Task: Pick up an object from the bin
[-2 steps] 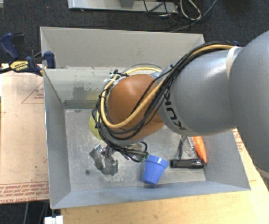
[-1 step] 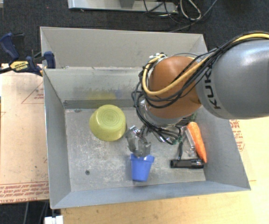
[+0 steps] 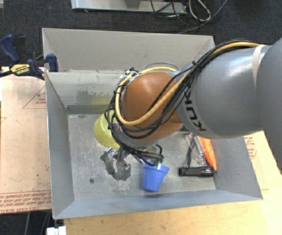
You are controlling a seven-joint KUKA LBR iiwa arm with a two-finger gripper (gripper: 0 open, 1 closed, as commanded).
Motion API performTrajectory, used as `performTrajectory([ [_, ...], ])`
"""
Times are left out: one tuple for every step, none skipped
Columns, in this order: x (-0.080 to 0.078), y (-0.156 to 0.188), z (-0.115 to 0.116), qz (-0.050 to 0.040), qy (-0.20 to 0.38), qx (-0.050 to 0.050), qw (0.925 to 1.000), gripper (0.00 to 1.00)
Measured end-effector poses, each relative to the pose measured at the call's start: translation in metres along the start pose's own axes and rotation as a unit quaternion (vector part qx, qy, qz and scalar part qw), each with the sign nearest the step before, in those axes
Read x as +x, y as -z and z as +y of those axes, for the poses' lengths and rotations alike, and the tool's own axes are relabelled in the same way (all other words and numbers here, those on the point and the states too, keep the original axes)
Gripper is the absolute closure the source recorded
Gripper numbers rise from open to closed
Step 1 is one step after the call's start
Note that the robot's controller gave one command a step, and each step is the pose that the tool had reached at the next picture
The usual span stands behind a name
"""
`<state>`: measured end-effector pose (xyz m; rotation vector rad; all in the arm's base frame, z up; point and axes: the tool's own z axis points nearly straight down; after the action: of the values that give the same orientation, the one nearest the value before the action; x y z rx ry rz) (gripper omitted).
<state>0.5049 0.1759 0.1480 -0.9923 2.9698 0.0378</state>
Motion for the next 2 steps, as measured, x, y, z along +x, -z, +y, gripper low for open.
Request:
performTrajectory([
  [0.0254, 0.0135, -0.0374, 0.0027, 0.086, 0.006, 0.9962, 1.00],
  [0.0305, 0.0163, -0.0470, 0.0012, 0.079, 0.004, 0.9969, 1.00],
])
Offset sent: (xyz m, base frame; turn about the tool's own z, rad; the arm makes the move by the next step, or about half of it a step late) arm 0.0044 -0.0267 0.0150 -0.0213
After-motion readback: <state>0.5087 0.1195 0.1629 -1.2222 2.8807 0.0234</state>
